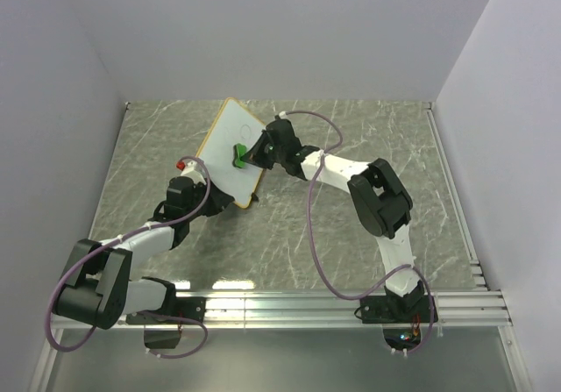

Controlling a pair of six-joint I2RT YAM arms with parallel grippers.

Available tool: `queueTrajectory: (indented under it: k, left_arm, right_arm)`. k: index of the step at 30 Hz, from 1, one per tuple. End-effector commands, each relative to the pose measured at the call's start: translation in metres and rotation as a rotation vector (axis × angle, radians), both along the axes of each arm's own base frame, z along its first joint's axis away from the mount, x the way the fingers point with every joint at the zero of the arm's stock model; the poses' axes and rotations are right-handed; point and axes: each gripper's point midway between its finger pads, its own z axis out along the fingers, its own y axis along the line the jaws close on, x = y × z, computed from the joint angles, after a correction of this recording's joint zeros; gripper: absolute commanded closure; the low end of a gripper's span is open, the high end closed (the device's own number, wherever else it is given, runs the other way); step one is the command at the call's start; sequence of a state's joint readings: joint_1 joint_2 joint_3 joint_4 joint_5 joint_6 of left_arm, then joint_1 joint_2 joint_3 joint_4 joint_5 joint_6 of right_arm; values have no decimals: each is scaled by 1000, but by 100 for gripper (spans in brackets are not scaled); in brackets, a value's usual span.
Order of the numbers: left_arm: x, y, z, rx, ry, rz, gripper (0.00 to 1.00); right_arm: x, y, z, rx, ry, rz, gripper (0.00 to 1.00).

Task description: Erase the whiteboard

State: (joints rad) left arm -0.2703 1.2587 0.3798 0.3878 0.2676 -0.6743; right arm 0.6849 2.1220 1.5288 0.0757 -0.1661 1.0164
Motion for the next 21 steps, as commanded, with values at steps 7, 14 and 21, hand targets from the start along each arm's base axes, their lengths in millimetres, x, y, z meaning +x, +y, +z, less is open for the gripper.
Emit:
queueTrajectory:
  k: [7, 14, 21]
  left_arm:
    - [-23, -27, 2, -9, -9, -175, 100]
    - [-22, -28, 2, -11, -8, -179, 100]
    - [-23, -29, 2, -9, -10, -185, 100]
  right_arm:
    - [-72, 32, -10, -2, -40, 167, 100]
    - [-104, 45, 10, 55, -66, 236, 100]
    - [-109, 52, 8, 58, -60, 251, 100]
